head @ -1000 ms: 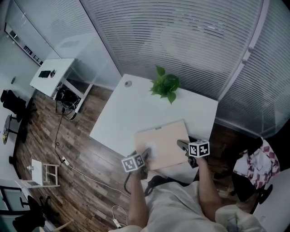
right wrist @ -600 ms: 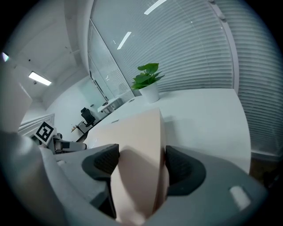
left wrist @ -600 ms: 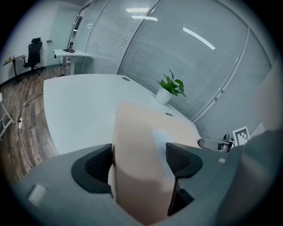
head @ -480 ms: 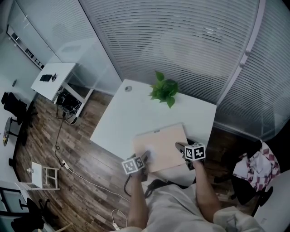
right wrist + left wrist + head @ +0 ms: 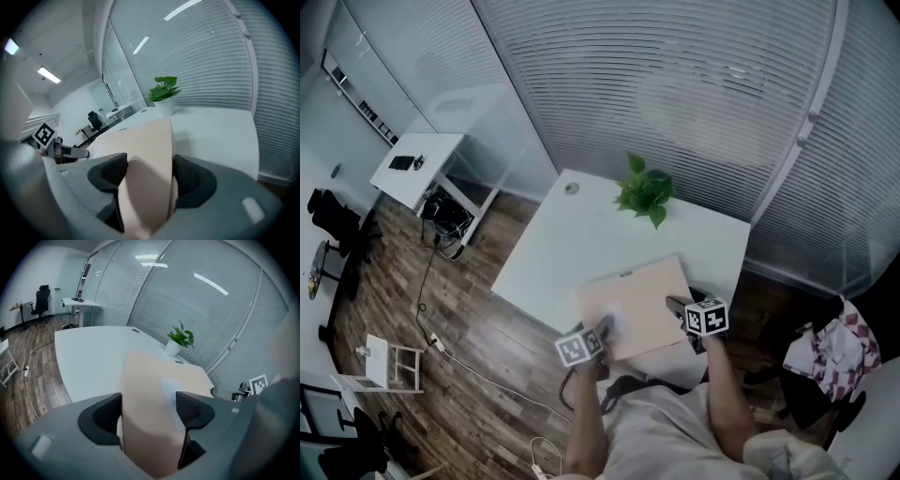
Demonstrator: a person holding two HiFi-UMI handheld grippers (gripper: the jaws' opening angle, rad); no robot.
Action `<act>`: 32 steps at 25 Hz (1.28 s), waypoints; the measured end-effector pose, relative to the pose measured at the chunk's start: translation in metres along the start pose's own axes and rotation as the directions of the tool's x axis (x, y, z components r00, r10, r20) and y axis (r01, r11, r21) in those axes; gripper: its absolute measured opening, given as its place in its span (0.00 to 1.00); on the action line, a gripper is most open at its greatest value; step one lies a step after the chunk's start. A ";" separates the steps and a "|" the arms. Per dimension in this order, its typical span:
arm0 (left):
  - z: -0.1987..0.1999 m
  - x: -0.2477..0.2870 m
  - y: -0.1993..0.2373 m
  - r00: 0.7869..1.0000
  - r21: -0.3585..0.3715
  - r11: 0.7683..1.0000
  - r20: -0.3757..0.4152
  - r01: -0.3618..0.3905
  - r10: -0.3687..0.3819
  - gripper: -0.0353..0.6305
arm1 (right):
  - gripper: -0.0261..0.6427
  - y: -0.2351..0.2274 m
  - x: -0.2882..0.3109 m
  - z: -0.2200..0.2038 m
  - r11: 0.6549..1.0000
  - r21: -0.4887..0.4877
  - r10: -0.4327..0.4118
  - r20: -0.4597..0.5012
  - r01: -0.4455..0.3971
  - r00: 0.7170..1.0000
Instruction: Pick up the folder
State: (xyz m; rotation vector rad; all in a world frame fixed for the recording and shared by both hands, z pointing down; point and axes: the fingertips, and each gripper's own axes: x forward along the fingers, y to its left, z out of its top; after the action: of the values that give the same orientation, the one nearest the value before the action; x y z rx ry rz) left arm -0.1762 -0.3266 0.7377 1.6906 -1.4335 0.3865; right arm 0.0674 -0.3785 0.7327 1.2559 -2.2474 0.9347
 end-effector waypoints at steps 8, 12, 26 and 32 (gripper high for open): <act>0.056 -0.032 -0.022 0.990 0.073 0.997 0.142 0.012 -0.022 0.61 | 0.51 0.020 -0.025 0.058 0.998 -0.055 0.029 0.148 -0.021 0.989; 0.088 -0.054 -0.038 0.969 0.129 0.992 0.244 0.005 -0.037 0.61 | 0.51 0.027 -0.042 0.090 0.995 -0.093 0.054 0.237 -0.033 0.970; 0.180 -0.142 -0.098 0.838 0.287 0.957 0.533 -0.047 -0.119 0.61 | 0.51 0.067 -0.119 0.193 0.978 -0.209 0.111 0.498 -0.005 0.860; 0.195 -0.162 -0.110 0.807 0.306 0.950 0.575 -0.062 -0.133 0.61 | 0.51 0.076 -0.136 0.210 0.973 -0.229 0.137 0.547 -0.010 0.826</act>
State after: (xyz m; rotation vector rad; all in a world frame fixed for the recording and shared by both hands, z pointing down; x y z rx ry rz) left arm -0.1791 -0.3747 0.4653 2.2234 -1.8542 0.0496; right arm 0.0681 -0.4210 0.4745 1.4908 -2.7665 0.3363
